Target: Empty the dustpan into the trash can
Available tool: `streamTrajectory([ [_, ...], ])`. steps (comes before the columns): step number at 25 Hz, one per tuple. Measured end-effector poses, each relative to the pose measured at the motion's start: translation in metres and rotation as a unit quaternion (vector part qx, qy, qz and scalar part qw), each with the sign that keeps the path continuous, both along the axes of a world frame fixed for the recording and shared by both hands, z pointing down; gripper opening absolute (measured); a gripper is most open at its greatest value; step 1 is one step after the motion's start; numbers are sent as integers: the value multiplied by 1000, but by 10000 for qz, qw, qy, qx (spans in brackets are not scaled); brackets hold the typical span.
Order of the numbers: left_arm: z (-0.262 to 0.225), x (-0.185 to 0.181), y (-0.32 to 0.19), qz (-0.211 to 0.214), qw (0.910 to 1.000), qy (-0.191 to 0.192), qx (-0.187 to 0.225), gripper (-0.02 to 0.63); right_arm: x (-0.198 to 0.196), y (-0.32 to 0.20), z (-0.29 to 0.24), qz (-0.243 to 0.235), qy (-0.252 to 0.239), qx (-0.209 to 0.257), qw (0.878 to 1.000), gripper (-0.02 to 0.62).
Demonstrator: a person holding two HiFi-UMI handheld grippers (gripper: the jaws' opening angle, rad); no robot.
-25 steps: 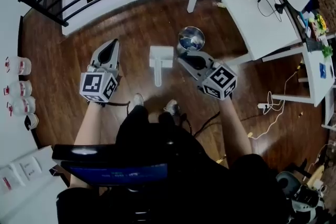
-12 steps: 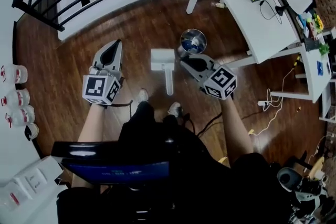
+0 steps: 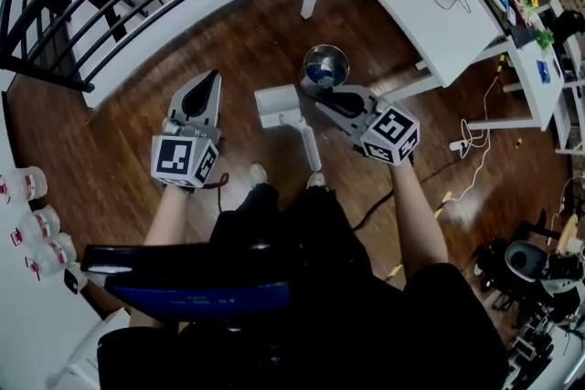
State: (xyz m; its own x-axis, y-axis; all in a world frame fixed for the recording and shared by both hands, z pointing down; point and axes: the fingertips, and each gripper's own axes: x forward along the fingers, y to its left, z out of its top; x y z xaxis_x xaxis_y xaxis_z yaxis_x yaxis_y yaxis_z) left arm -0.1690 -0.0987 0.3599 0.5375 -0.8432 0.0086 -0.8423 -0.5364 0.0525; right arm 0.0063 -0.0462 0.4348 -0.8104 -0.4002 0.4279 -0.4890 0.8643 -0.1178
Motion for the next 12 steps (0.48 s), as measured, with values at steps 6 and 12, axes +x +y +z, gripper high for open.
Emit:
streamTrajectory([
  [6,5,29,-5,146,9999,16,-24,5,24,3,9,136,7,-62,9999,64],
  [12,3,46,-8,-196,9997,169,-22,5,44,22,50,-290,-43,-709,9971,93],
])
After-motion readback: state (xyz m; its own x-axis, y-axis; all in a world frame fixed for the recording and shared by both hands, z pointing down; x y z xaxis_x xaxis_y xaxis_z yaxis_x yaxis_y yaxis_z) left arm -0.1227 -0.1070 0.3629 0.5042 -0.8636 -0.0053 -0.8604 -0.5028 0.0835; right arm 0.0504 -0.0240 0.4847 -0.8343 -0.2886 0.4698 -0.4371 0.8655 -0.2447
